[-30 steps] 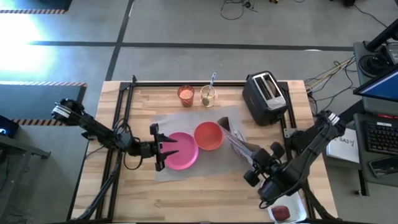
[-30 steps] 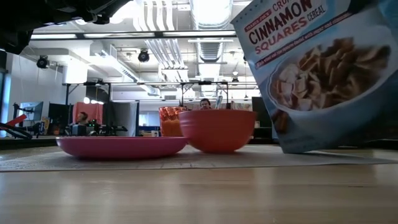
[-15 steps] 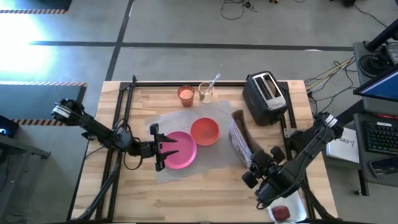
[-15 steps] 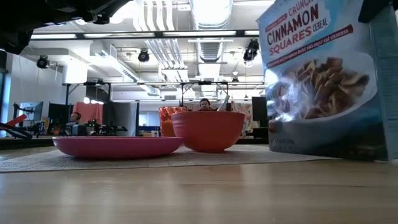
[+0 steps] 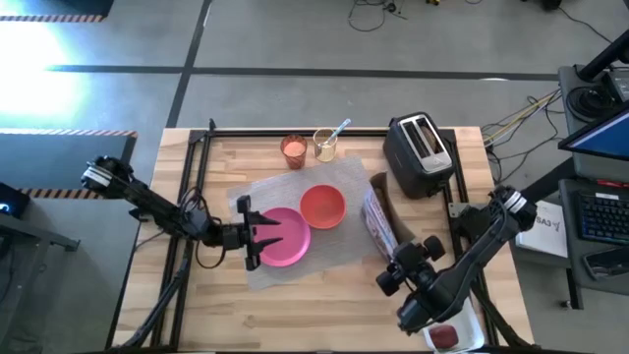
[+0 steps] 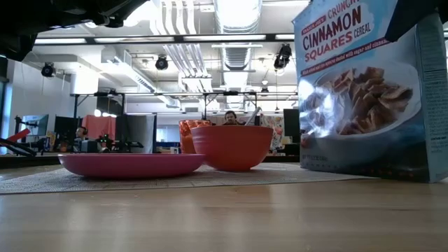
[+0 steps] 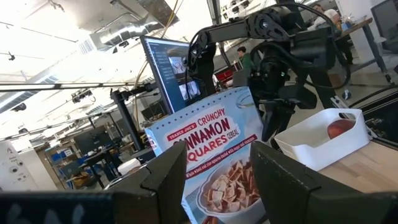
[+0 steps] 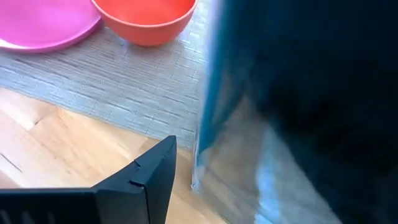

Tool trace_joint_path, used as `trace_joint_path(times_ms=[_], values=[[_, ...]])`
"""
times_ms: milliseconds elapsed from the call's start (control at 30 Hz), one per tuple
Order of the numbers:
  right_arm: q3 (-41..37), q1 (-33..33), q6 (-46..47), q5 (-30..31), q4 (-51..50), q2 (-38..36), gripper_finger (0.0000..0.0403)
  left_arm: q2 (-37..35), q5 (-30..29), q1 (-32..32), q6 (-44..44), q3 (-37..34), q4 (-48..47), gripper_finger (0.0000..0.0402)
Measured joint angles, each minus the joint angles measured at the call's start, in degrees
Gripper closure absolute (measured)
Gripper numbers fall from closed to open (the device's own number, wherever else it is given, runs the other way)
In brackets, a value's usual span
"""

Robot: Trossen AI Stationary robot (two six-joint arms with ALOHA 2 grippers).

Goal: Arrange a breakfast setting
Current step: Pour the cereal from the cereal box into the orange bowl

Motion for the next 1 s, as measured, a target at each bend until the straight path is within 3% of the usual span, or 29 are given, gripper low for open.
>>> trace_joint_path(times_ms=[233,500,1000], values=[[-0.13,4.51,8.90,6.37,-3.14,2.70,0.0215,0.02,-0.02,0.00,0.00,0.00,0.13,0.0239],[-1.26,5.49,10.20,8.54,-3.25,4.14,0.0215,0.00,0.00,0.00,-0.02,0.00,0.13,0.0239],[-1.96,5.16,8.02,8.82,-2.21,-4.30,0.0216,0.01,0.00,-0.01,-0.02,0.00,0.12,0.0239]])
